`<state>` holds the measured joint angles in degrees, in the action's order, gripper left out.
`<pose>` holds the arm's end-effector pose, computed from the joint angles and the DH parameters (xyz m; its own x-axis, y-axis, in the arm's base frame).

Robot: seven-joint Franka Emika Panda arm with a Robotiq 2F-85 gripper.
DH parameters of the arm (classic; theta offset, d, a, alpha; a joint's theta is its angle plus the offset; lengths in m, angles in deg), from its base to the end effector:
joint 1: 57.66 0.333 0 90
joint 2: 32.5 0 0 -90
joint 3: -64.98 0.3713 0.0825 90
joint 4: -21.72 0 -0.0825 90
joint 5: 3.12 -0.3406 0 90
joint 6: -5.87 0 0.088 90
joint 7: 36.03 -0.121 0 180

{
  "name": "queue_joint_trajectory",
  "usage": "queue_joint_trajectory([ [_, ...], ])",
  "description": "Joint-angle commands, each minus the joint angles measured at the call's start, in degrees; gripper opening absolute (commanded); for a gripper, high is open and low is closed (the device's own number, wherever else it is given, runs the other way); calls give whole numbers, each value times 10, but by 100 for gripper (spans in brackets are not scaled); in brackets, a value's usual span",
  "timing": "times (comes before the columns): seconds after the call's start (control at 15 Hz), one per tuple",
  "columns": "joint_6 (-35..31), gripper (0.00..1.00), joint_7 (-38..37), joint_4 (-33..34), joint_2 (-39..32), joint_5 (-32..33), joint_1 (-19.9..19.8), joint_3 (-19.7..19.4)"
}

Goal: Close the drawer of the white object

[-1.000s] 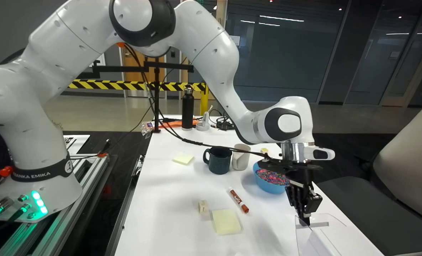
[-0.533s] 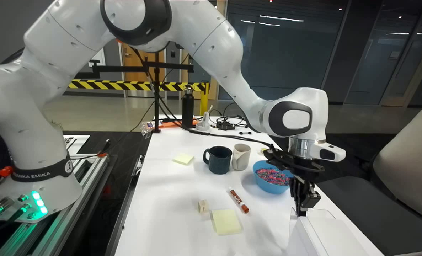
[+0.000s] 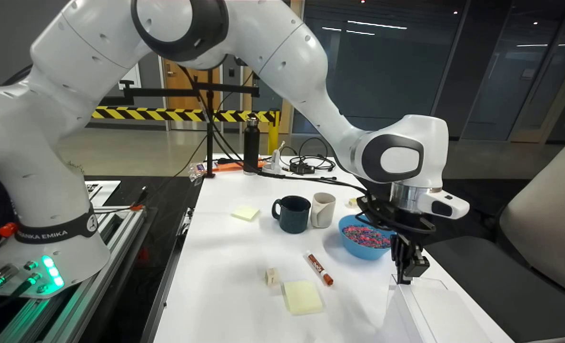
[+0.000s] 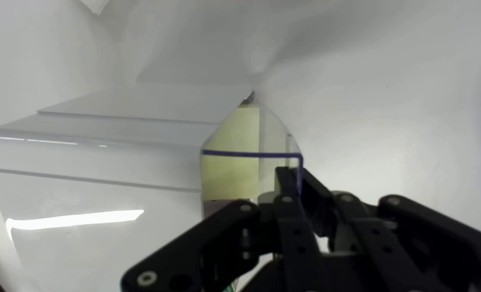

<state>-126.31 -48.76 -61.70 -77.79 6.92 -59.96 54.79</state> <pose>0.7231 -0.1335 0.2788 0.9621 -0.2532 0.1013 -0.2707 -0.9314 0.2433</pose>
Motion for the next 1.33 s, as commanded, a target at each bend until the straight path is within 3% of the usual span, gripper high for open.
queue_joint_trajectory([
  [0.0,14,2,7,4,11,-29,-12,12],
  [0.07,14,2,6,4,12,-31,-12,12],
  [0.13,16,33,5,4,13,-35,-13,12],
  [0.27,13,39,6,3,15,-38,-13,12],
  [0.8,-11,96,15,-26,63,-43,-13,22],
  [1.27,-12,100,28,-43,114,-57,-16,44],
])
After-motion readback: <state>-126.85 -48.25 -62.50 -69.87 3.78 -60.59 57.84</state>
